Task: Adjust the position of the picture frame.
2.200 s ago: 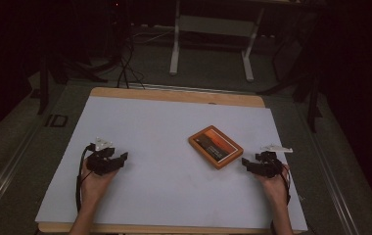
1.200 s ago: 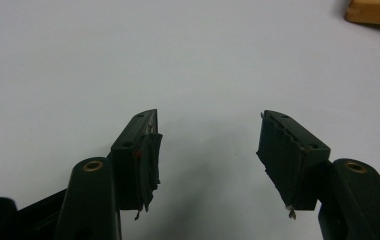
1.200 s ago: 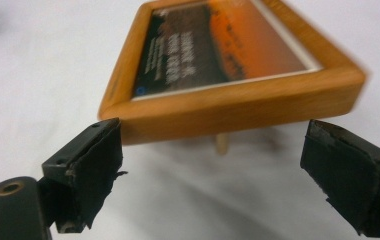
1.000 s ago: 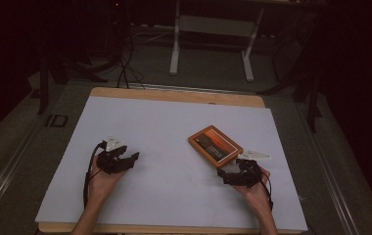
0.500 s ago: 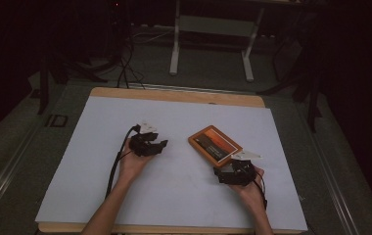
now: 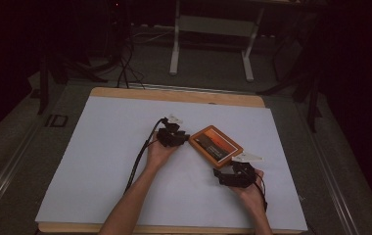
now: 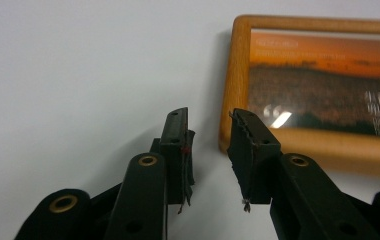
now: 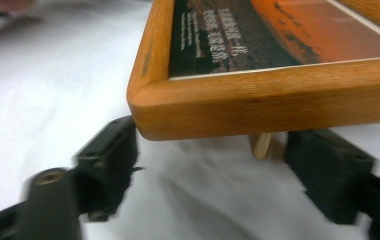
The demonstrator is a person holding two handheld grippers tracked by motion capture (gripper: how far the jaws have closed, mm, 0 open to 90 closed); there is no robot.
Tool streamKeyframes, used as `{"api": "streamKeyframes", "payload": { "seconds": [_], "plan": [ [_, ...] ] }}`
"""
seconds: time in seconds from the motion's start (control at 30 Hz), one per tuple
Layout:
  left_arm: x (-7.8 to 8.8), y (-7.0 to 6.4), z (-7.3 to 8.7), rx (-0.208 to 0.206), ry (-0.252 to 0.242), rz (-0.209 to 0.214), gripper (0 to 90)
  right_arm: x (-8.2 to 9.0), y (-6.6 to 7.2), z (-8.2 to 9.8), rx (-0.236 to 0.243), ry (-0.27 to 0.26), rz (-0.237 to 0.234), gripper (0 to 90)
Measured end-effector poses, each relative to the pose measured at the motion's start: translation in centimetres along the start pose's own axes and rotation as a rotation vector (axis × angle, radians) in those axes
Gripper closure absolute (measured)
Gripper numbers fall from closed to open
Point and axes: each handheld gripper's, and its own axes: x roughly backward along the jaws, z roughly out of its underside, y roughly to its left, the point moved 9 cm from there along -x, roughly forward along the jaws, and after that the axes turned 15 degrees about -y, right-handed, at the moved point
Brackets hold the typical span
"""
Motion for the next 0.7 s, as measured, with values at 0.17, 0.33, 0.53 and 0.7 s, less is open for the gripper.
{"api": "streamKeyframes", "payload": {
  "seconds": [0.17,0.33,0.53,0.7],
  "plan": [
    [-1.0,-0.4,-0.5,0.028,0.011,0.032,67.6,0.1,-0.1,-0.3,-0.041,-0.029,-0.004,16.1],
    [-1.9,-1.0,-0.3,0.052,0.032,0.058,66.3,0.1,-0.3,-0.3,-0.049,-0.033,0.005,16.2],
    [-1.8,-1.6,-0.3,0.035,0.038,0.071,63.1,1.0,-0.9,-0.8,-0.122,-0.053,-0.037,10.2],
    [-1.6,-1.7,-0.3,0.034,0.041,0.07,61.4,1.6,-1.9,-1.3,-0.184,-0.078,-0.017,9.9]
  ]
}}
